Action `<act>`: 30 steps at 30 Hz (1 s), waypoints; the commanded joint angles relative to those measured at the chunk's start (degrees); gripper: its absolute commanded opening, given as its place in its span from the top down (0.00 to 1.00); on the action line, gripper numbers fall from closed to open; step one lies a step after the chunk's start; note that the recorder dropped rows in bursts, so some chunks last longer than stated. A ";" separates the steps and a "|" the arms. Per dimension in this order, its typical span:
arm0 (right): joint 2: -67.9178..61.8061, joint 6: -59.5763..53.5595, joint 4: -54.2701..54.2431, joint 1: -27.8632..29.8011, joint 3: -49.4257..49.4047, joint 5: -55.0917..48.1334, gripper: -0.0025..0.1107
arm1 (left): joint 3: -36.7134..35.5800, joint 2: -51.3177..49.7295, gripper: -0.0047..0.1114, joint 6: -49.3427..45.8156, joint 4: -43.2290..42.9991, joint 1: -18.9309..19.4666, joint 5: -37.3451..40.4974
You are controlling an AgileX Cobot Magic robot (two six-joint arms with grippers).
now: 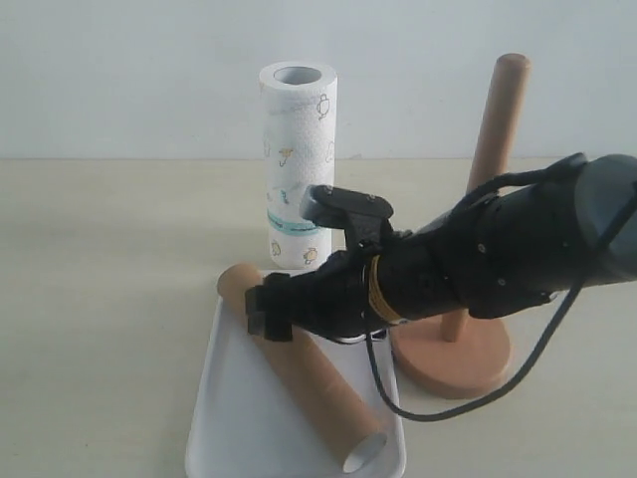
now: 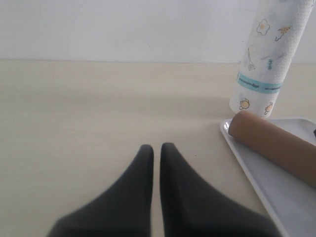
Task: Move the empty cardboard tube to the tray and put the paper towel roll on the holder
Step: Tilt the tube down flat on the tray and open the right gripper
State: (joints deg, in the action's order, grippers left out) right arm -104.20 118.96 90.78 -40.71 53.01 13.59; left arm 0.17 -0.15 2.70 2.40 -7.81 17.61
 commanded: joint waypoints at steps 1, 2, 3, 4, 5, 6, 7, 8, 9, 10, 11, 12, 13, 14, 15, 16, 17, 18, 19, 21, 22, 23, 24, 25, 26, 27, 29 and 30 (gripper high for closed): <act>5.73 -0.72 -0.04 -0.15 0.26 1.61 0.30 | -0.17 0.15 0.92 -0.29 -0.03 0.24 -0.09; 6.99 -0.72 -0.04 -0.15 0.26 2.46 0.30 | -0.17 0.15 0.92 -0.29 -0.03 0.24 -0.09; 8.17 -0.72 -0.04 -0.15 0.26 3.47 0.30 | -0.17 0.15 0.92 -0.29 -0.03 0.24 -0.09; 9.29 -0.72 -0.04 -0.15 0.26 4.71 0.30 | -0.17 0.15 0.92 -0.29 -0.03 0.24 -0.09; 10.12 -0.87 -0.04 -0.15 0.26 5.79 0.30 | -0.17 0.15 0.92 -0.29 -0.03 0.24 -0.09; 11.00 -1.13 0.98 -0.39 0.26 7.11 0.30 | -0.17 0.15 0.92 -0.29 -0.03 0.24 -0.09; 11.72 -1.13 2.57 -0.51 0.26 8.63 0.30 | -0.17 0.15 0.92 -0.29 -0.03 0.24 -0.09; 11.99 -1.13 3.66 -0.51 0.26 9.92 0.30 | -0.17 0.15 0.92 -0.29 -0.03 0.24 -0.09; 12.15 -1.13 4.47 -0.51 0.26 10.95 0.30 | -0.17 0.15 0.92 -0.29 -0.03 0.24 -0.09; 12.15 -1.13 4.78 -0.51 0.26 11.70 0.30 | -0.17 0.15 0.92 -0.29 -0.03 0.24 -0.09; 12.15 -1.02 4.88 -0.51 0.26 11.97 0.30 | -0.17 0.15 0.92 -0.29 -0.03 0.24 -0.09; 12.15 -0.91 4.88 -0.51 0.11 12.14 0.30 | -0.17 0.15 0.92 -0.29 -0.03 0.24 -0.09; 12.15 -0.91 4.88 -0.51 0.11 12.42 0.30 | -0.17 0.15 0.92 -0.29 -0.03 0.24 -0.09; 12.15 -0.91 4.88 -0.51 0.11 12.54 0.30 | -0.17 0.15 0.92 -0.29 -0.03 0.24 -0.09; 12.15 -0.91 4.88 -0.51 0.11 12.70 0.30 | -0.17 0.15 0.92 -0.29 -0.03 0.24 -0.09; 12.15 -0.91 4.88 -0.51 0.11 12.70 0.30 | -0.17 0.15 0.92 -0.29 -0.03 0.24 -0.09; 12.15 -0.91 4.88 -0.51 0.11 12.70 0.30 | -0.17 0.15 0.92 -0.29 -0.03 0.24 -0.09; 12.15 -0.91 4.88 -0.51 0.11 12.70 0.30 | -0.17 0.15 0.92 -0.29 -0.03 0.24 -0.09; 12.15 -0.91 4.88 -0.51 0.11 12.70 0.30 | -0.17 0.15 0.92 -0.29 -0.03 0.24 -0.09; 12.15 -0.91 4.88 -0.51 0.11 12.70 0.30 | -0.17 0.15 0.92 -0.29 -0.03 0.24 -0.09; 12.15 -0.91 4.88 -0.51 0.11 12.83 0.30 | -0.17 0.15 0.92 -0.29 -0.03 0.24 -0.09; 12.15 -0.91 4.88 -0.51 0.11 12.83 0.30 | -0.17 0.15 0.92 -0.29 -0.03 0.24 -0.09; 12.15 -0.91 4.88 -0.51 0.11 12.83 0.30 | -0.17 0.15 0.92 -0.29 -0.03 0.24 -0.09; 12.15 -0.91 4.88 -0.51 0.11 12.83 0.30 | -0.17 0.15 0.92 -0.29 -0.03 0.24 -0.09; 12.15 -0.91 4.88 -0.51 0.11 12.83 0.30 | -0.17 0.15 0.92 -0.29 -0.03 0.24 -0.09; 12.15 -0.91 4.88 -0.51 0.11 12.83 0.30 | -0.17 0.15 0.92 -0.29 -0.03 0.24 -0.09; 12.15 -0.91 4.88 -0.51 0.11 12.83 0.30 | -0.17 0.15 0.92 -0.29 -0.03 0.24 -0.09; 12.15 -0.91 4.88 -0.51 0.11 12.83 0.30 | -0.17 0.15 0.92 -0.29 -0.03 0.24 -0.09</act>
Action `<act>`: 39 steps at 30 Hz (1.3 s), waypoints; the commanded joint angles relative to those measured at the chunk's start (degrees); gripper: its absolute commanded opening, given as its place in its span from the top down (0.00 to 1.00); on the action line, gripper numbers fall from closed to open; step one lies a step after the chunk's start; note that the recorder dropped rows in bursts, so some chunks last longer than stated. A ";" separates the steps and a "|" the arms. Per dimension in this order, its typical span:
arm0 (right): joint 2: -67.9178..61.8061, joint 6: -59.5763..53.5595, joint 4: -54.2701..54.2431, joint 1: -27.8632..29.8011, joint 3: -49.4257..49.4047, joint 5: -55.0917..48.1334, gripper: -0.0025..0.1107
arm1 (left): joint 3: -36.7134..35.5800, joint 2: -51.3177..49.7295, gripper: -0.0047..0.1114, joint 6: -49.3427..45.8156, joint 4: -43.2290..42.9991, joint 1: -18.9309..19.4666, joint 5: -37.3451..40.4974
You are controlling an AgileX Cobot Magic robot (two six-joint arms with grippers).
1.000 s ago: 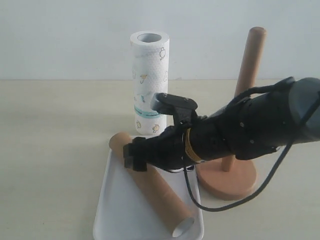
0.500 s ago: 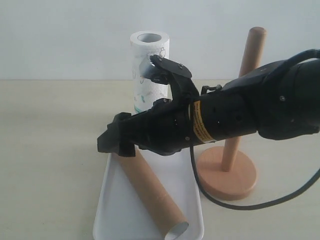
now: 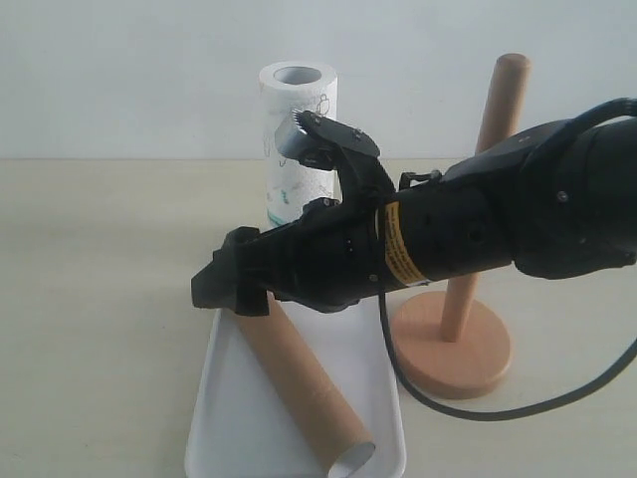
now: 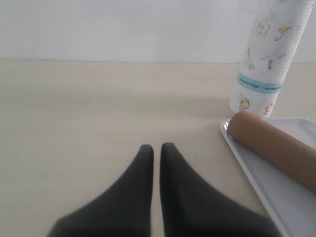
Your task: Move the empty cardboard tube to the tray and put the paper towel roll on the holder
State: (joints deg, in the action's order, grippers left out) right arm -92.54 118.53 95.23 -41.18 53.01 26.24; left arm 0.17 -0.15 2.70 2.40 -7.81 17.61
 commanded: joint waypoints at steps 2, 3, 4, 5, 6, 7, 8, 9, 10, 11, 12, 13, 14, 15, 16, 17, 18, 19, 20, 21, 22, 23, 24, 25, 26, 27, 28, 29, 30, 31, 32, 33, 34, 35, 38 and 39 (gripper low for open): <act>0.49 -0.48 0.43 -0.04 0.11 0.18 0.30 | -0.17 0.15 0.92 -0.29 -0.03 0.24 -0.09; 0.49 -0.48 0.43 -0.04 0.11 0.18 0.30 | -0.17 0.15 0.92 -0.29 -0.03 0.24 -0.09; 0.49 -0.48 0.43 -0.04 0.11 0.18 0.30 | -0.17 0.15 0.92 -0.29 -0.03 0.24 -0.09; 0.49 -0.48 0.43 -0.04 0.11 0.18 0.30 | -0.17 0.15 0.92 -0.29 -0.03 0.24 -0.09; 0.49 -0.48 0.43 -0.04 0.11 0.18 0.30 | -0.17 0.15 0.92 -0.29 -0.03 0.24 -0.09; 0.49 -0.48 0.43 -0.04 0.11 0.18 0.30 | -0.17 0.15 0.92 -0.29 -0.03 0.24 -0.09; 0.49 -0.48 0.43 -0.04 0.11 0.18 0.30 | -0.17 0.15 0.92 -0.29 -0.03 0.24 -0.09; 0.49 -0.48 0.43 -0.04 0.11 0.18 0.30 | -0.17 0.15 0.92 -0.29 -0.03 0.24 -0.09; 0.49 -0.48 0.43 -0.04 0.11 0.18 0.30 | -0.17 0.15 0.92 -0.29 -0.03 0.24 -0.09; 0.49 -0.48 0.43 -0.04 0.11 0.18 0.30 | -0.17 0.15 0.92 -0.29 -0.03 0.24 -0.09; 0.49 -0.48 0.43 -0.04 0.11 0.18 0.30 | -0.17 0.15 0.92 -0.29 -0.03 0.24 -0.09; 0.49 -0.48 0.43 -0.04 0.11 0.18 0.30 | -0.17 0.15 0.92 -0.29 -0.03 0.24 -0.09; 0.49 -0.48 0.43 -0.04 0.11 0.18 0.30 | -0.17 0.15 0.92 -0.29 -0.03 0.24 -0.09; 0.49 -0.48 0.43 -0.04 0.11 0.18 0.30 | -0.17 0.15 0.92 -0.29 -0.03 0.24 -0.09; 0.49 -0.48 0.43 -0.04 0.11 0.18 0.30 | -0.17 0.15 0.92 -0.29 -0.03 0.24 -0.09; 0.49 -0.48 0.43 -0.04 0.11 0.18 0.30 | -0.17 0.15 0.92 -0.29 -0.03 0.24 -0.09; 0.49 -0.48 0.43 -0.04 0.11 0.18 0.30 | -0.17 0.15 0.92 -0.29 -0.03 0.24 -0.09; 0.49 -0.48 0.43 -0.04 0.11 -0.28 0.30 | -0.17 0.15 0.92 -0.29 -0.03 0.24 -0.09; 0.49 -0.48 0.43 -0.04 0.11 -0.85 0.30 | -0.17 0.15 0.92 -0.29 -0.03 0.24 -0.09; 0.49 -0.48 0.43 -0.04 0.11 -0.85 0.32 | -0.17 0.15 0.92 -0.29 -0.03 0.24 -0.09; 0.49 -0.58 0.43 -0.04 0.11 -0.74 0.42 | -0.17 0.15 0.92 -0.29 -0.03 0.24 -0.09; 0.49 -0.69 0.43 -0.04 0.11 -0.63 0.51 | -0.17 0.15 0.92 -0.29 -0.03 0.24 -0.09; 0.49 -0.69 0.43 -0.04 0.11 -0.51 0.70 | -0.17 0.15 0.92 -0.29 -0.03 0.24 -0.09; 0.49 -0.59 0.43 -0.04 0.11 -0.51 0.81 | -0.17 0.15 0.92 -0.29 -0.03 0.24 -0.09; 0.49 -0.29 0.32 -0.04 0.11 -0.39 0.98 | -0.17 0.15 0.92 -0.29 -0.03 0.24 -0.09; 0.49 -0.30 0.31 -0.04 0.11 -0.39 0.98 | -0.17 0.15 0.92 -0.29 -0.03 0.24 -0.09; 0.49 -0.30 0.31 -0.04 0.11 -0.39 0.98 | -0.17 0.15 0.92 -0.29 -0.03 0.24 -0.09; 0.49 -0.30 0.31 -0.04 0.11 -0.52 0.98 | -0.17 0.15 0.92 -0.29 -0.03 0.24 -0.09; 0.49 -0.30 0.31 -0.04 0.11 -0.52 0.98 | -0.17 0.15 0.92 -0.29 -0.03 0.24 -0.09; 0.49 -0.18 0.31 -0.04 0.11 0.00 0.98 | -0.17 0.15 0.92 -0.29 -0.03 0.24 -0.09; 0.49 -1.20 0.60 -0.04 0.11 1.37 0.98 | -0.17 0.15 0.92 -0.29 -0.03 0.24 -0.09; 0.49 -1.79 0.83 -0.04 0.11 1.51 0.98 | -0.17 0.15 0.92 -0.29 -0.03 0.24 -0.09; 0.49 -3.50 1.39 -0.04 0.11 1.39 0.98 | -0.17 0.15 0.92 -0.29 -0.03 0.24 -0.09; 0.49 -4.72 1.37 -0.04 0.11 1.27 0.98 | -0.17 0.15 0.92 -0.29 -0.03 0.24 -0.09; -0.01 -6.55 2.11 -0.04 -1.08 3.15 0.98 | -0.17 0.15 0.92 -0.29 -0.03 0.24 -0.09; -0.46 -6.72 2.11 -0.04 -1.90 3.32 0.98 | -0.17 0.15 0.92 -0.29 -0.03 0.24 -0.09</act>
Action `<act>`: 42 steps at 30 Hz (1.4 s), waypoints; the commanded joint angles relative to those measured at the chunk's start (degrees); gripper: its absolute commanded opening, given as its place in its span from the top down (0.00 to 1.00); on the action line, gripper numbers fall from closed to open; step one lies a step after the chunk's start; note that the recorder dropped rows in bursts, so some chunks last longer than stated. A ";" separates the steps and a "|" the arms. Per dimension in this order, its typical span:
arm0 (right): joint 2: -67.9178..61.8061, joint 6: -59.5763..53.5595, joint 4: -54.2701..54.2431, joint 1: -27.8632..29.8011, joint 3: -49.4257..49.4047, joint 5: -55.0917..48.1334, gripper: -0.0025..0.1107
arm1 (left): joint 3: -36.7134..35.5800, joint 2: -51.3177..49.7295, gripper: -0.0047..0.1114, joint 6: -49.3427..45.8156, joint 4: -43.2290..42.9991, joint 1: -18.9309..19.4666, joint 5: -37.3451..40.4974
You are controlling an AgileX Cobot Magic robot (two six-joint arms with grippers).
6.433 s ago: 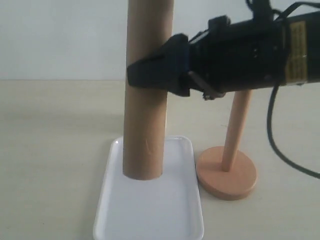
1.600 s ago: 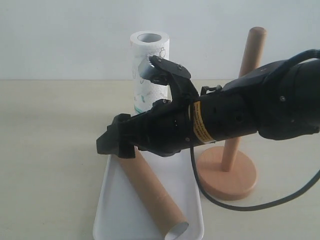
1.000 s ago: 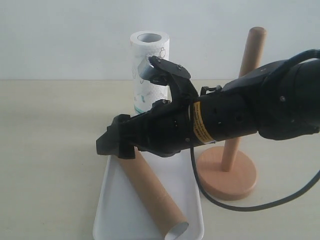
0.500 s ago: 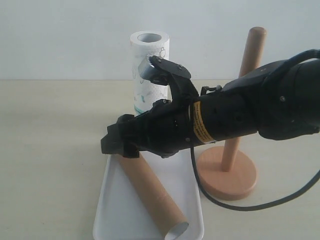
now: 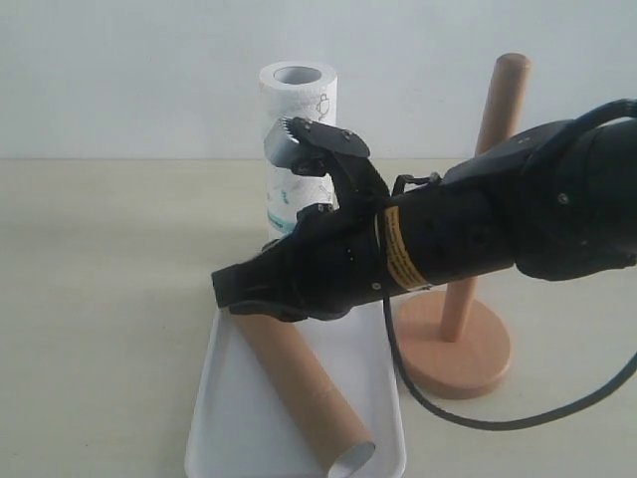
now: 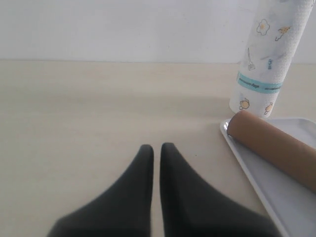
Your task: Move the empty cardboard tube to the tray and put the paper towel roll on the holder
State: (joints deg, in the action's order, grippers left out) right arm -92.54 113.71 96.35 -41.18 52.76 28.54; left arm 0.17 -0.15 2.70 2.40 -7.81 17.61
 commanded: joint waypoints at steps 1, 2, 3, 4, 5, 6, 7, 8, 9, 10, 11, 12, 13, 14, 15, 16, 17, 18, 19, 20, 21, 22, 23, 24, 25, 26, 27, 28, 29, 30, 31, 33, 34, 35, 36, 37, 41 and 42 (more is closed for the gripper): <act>-1.18 -1.90 0.99 -0.04 -2.45 1.02 0.98 | -0.17 0.15 0.92 -0.29 -0.03 0.24 -0.09; -1.90 -1.90 1.08 -0.04 -3.31 0.91 0.98 | -0.17 0.15 0.92 -0.29 -0.03 0.24 -0.09; -2.85 -1.90 1.08 -0.04 -4.85 0.35 0.98 | -0.17 0.15 0.92 -0.29 -0.03 0.24 -0.09; -2.84 -1.77 1.08 -0.04 -5.59 0.36 0.98 | -0.17 0.15 0.92 -0.29 -0.03 0.24 -0.09; -1.81 -1.32 0.32 -0.04 -6.95 0.69 0.98 | -0.17 0.15 0.92 -0.29 -0.03 0.24 -0.09; -0.53 -1.21 -0.14 -0.04 -7.71 0.79 0.98 | -0.17 0.15 0.92 -0.29 -0.03 0.24 -0.09; 2.65 -1.42 -1.58 -0.04 -8.76 0.64 0.98 | -0.17 0.15 0.92 -0.29 -0.03 0.24 -0.09; 4.29 -1.75 -1.91 -0.04 -8.75 0.52 0.98 | -0.17 0.15 0.92 -0.29 -0.03 0.24 -0.09; 7.26 -3.23 -1.91 -0.04 -8.75 0.52 0.98 | -0.17 0.15 0.92 -0.29 -0.03 0.24 -0.09; 8.56 -4.17 -1.91 -0.04 -8.75 0.52 0.98 | -0.17 0.15 0.92 -0.29 -0.03 0.24 -0.09; 10.06 -5.15 -1.76 -0.04 -8.75 0.64 0.98 | -0.17 0.15 0.92 -0.29 -0.03 0.24 -0.09; 11.40 -5.98 -1.59 -0.04 -8.75 0.88 0.98 | -0.17 0.15 0.92 -0.29 -0.03 0.24 -0.09; 12.50 -6.76 -1.36 -0.04 -8.75 1.46 0.98 | -0.17 0.15 0.92 -0.29 -0.03 0.24 -0.09; 13.55 -7.49 -1.12 -0.04 -8.87 2.24 0.98 | -0.17 0.15 0.92 -0.29 -0.03 0.24 -0.09; 14.57 -8.07 -1.12 -0.04 -9.32 2.69 0.98 | -0.17 0.15 0.92 -0.29 -0.03 0.24 -0.09; 15.39 -8.34 -1.12 -0.04 -9.80 3.01 0.98 | -0.17 0.15 0.92 -0.29 -0.03 0.24 -0.09; 16.57 -9.03 -1.12 -0.04 -10.91 3.26 0.98 | -0.17 0.15 0.92 -0.29 -0.03 0.24 -0.09; 17.40 -9.37 -1.12 -0.04 -11.85 3.26 0.98 | -0.17 0.15 0.92 -0.29 -0.03 0.24 -0.09; 18.27 -9.55 -1.12 -0.04 -12.98 3.16 0.98 | -0.17 0.15 0.92 -0.29 -0.03 0.24 -0.09; 19.70 -9.67 -1.23 -0.04 -14.94 3.16 0.98 | -0.17 0.15 0.92 -0.29 -0.03 0.24 -0.09; 20.74 -9.79 -1.23 -0.04 -16.41 3.16 0.98 | -0.17 0.15 0.92 -0.29 -0.03 0.24 -0.09; 21.84 -9.79 -1.32 -0.04 -18.40 3.16 0.98 | -0.17 0.15 0.92 -0.29 -0.03 0.24 -0.09; 23.65 -9.79 -1.32 -0.04 -20.42 3.16 0.98 | -0.17 0.15 0.92 -0.29 -0.03 0.24 -0.09; 25.30 -10.31 -1.32 -0.04 -22.43 3.16 0.98 | -0.17 0.15 0.92 -0.29 -0.03 0.24 -0.09; 27.02 -11.05 -1.32 -0.04 -24.39 3.04 0.98 | -0.17 0.15 0.92 -0.29 -0.03 0.24 -0.09; 28.92 -12.06 -1.37 -0.04 -26.25 3.04 0.98 | -0.17 0.15 0.92 -0.29 -0.03 0.24 -0.09; 30.55 -13.32 -1.84 -0.04 -27.68 3.04 0.98 | -0.17 0.15 0.92 -0.29 -0.03 0.24 -0.09; 32.62 -15.26 -2.77 -0.04 -29.34 3.04 0.98 | -0.17 0.15 0.92 -0.29 -0.03 0.24 -0.09; 34.85 -17.12 -3.66 -0.04 -30.90 3.04 0.98 | -0.17 0.15 0.92 -0.29 -0.03 0.24 -0.09; 36.74 -18.39 -4.30 -0.04 -32.11 3.04 0.98 | -0.17 0.15 0.92 -0.29 -0.03 0.24 -0.09; 39.09 -19.65 -4.74 -0.04 -33.58 3.04 0.98 | -0.17 0.15 0.92 -0.29 -0.03 0.24 -0.09; 43.51 -21.21 -4.74 -0.04 -36.12 3.04 0.98 | -0.17 0.15 0.92 -0.29 -0.03 0.24 -0.09; 46.06 -21.97 -4.74 -0.04 -37.54 2.93 0.98 | -0.17 0.15 0.92 -0.29 -0.03 0.24 -0.09; 48.72 -23.17 -4.74 -0.04 -38.95 2.81 0.98 | -0.17 0.15 0.92 -0.29 -0.03 0.24 -0.09; 51.36 -25.02 -4.74 -0.04 -40.30 2.62 0.98 | -0.17 0.15 0.92 -0.29 -0.03 0.24 -0.09; 54.02 -27.07 -4.74 0.06 -41.61 2.42 0.98 | -0.17 0.15 0.92 -0.29 -0.03 0.24 -0.09; 63.15 -29.93 -4.74 1.63 -46.31 1.15 0.98 | -0.17 0.15 0.92 -0.29 -0.03 0.24 -0.09; 65.00 -29.93 -4.74 2.38 -47.53 0.44 0.98 | -0.17 0.15 0.92 -0.29 -0.03 0.24 -0.09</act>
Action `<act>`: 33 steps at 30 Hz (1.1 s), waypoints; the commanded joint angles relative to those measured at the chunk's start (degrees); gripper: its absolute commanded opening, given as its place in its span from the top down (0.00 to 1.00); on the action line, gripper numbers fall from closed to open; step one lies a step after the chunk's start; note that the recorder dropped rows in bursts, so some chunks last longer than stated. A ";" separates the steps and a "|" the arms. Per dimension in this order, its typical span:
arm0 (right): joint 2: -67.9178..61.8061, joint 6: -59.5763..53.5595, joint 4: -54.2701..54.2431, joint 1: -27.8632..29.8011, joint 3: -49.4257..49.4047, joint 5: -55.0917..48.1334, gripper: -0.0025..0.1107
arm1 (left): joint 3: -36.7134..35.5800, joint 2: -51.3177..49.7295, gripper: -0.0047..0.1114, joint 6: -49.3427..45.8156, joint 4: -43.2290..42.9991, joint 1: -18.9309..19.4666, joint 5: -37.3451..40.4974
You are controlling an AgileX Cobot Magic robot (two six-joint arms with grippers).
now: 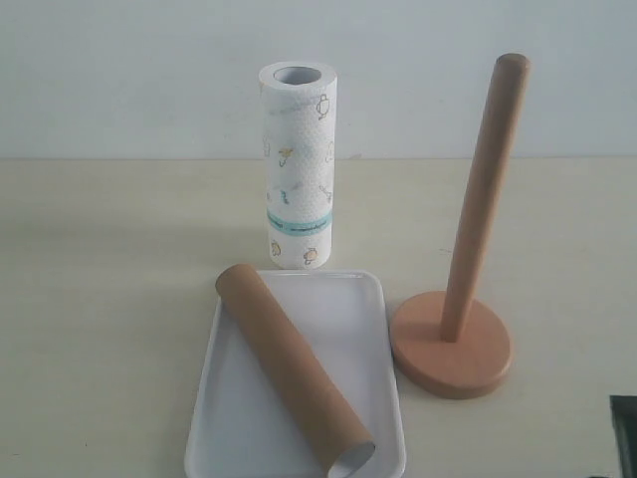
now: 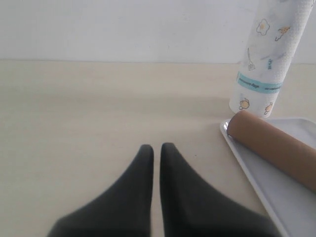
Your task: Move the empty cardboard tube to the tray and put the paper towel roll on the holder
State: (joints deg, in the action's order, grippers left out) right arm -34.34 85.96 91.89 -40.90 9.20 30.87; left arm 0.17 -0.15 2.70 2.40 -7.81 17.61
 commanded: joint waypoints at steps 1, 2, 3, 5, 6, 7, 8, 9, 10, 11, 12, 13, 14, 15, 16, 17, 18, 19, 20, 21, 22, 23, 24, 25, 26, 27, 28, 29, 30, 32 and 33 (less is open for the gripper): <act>8.14 -2.17 -0.27 2.78 -4.88 -2.35 0.98 | -0.17 0.15 0.92 -0.29 -0.03 0.24 -0.09; 9.69 -2.17 -0.27 3.69 -5.92 -2.95 0.98 | -0.17 0.15 0.92 -0.29 -0.03 0.24 -0.09; 11.06 -2.17 -0.27 4.74 -6.77 -3.36 0.98 | -0.17 0.15 0.92 -0.29 -0.03 0.24 -0.09; 13.56 -2.17 -0.27 6.81 -7.90 -3.74 0.98 | -0.17 0.15 0.92 -0.29 -0.03 0.24 -0.09; 14.84 -2.17 -0.27 8.02 -8.43 -3.99 0.98 | -0.17 0.15 0.92 -0.29 -0.03 0.24 -0.09; 15.93 -2.17 -0.50 9.40 -8.54 -4.28 0.98 | -0.17 0.15 0.92 -0.29 -0.03 0.24 -0.09; 17.26 -2.17 -0.75 10.90 -8.67 -4.28 0.98 | -0.17 0.15 0.92 -0.29 -0.03 0.24 -0.09; 18.54 -2.17 -1.32 12.43 -8.67 -4.43 0.98 | -0.17 0.15 0.92 -0.29 -0.03 0.24 -0.09; 19.50 -2.17 -1.59 13.65 -8.67 -4.80 0.98 | -0.17 0.15 0.92 -0.29 -0.03 0.24 -0.09; 20.69 -2.17 -1.59 15.10 -8.67 -5.20 0.98 | -0.17 0.15 0.92 -0.29 -0.03 0.24 -0.09; 21.83 -1.77 -1.59 16.51 -8.67 -5.72 0.98 | -0.17 0.15 0.92 -0.29 -0.03 0.24 -0.09; 22.87 -1.77 -2.08 17.55 -8.67 -5.99 0.98 | -0.17 0.15 0.92 -0.29 -0.03 0.24 -0.09; 23.80 -1.77 -2.94 18.86 -8.67 -6.14 0.98 | -0.17 0.15 0.92 -0.29 -0.03 0.24 -0.09; 24.68 -1.77 -3.94 20.07 -8.67 -6.63 0.98 | -0.17 0.15 0.92 -0.29 -0.03 0.24 -0.09; 25.39 -1.77 -4.90 21.27 -8.67 -6.96 0.98 | -0.17 0.15 0.92 -0.29 -0.03 0.24 -0.09; 26.34 -1.77 -6.10 22.48 -8.67 -7.36 0.98 | -0.17 0.15 0.92 -0.29 -0.03 0.24 -0.09; 27.31 -1.77 -7.55 23.69 -8.67 -7.63 0.98 | -0.17 0.15 0.92 -0.29 -0.03 0.24 -0.09; 28.13 -1.77 -8.87 24.64 -8.67 -7.80 0.98 | -0.17 0.15 0.92 -0.29 -0.03 0.24 -0.09; 29.16 -1.77 -10.49 25.84 -8.67 -8.27 0.98 | -0.17 0.15 0.92 -0.29 -0.03 0.24 -0.09; 30.10 -1.77 -11.88 27.04 -8.55 -8.68 0.98 | -0.17 0.15 0.92 -0.29 -0.03 0.24 -0.09; 31.00 -1.94 -13.57 28.22 -8.45 -8.97 0.98 | -0.17 0.15 0.92 -0.29 -0.03 0.24 -0.09; 31.67 -2.60 -15.24 29.09 -8.39 -9.62 0.98 | -0.17 0.15 0.92 -0.29 -0.03 0.24 -0.09; 32.39 -3.60 -17.32 29.99 -8.11 -10.31 0.98 | -0.17 0.15 0.92 -0.29 -0.03 0.24 -0.09; 32.76 -4.26 -19.06 30.67 -7.83 -11.26 0.98 | -0.17 0.15 0.92 -0.29 -0.03 0.24 -0.09; 33.11 -4.55 -20.88 31.17 -7.31 -12.25 0.98 | -0.17 0.15 0.92 -0.29 -0.03 0.24 -0.09; 33.11 -4.87 -22.78 31.36 -6.72 -13.29 0.98 | -0.17 0.15 0.92 -0.29 -0.03 0.24 -0.09; 33.11 -5.06 -24.08 31.34 -6.04 -14.85 0.98 | -0.17 0.15 0.92 -0.29 -0.03 0.24 -0.09; 33.11 -5.06 -24.79 31.24 -5.52 -16.16 0.98 | -0.17 0.15 0.92 -0.29 -0.03 0.24 -0.09; 33.11 -5.06 -25.14 31.23 -4.99 -17.23 0.98 | -0.17 0.15 0.92 -0.29 -0.03 0.24 -0.09; 33.11 -5.06 -25.47 31.23 -4.04 -18.80 0.98 | -0.17 0.15 0.92 -0.29 -0.03 0.24 -0.09; 33.11 -5.06 -25.60 31.23 -3.73 -19.56 0.98 | -0.17 0.15 0.92 -0.29 -0.03 0.24 -0.09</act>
State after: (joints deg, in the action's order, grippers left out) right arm -1.57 81.45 67.70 -9.88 4.39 14.12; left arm 0.17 -0.15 2.70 2.40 -7.81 17.61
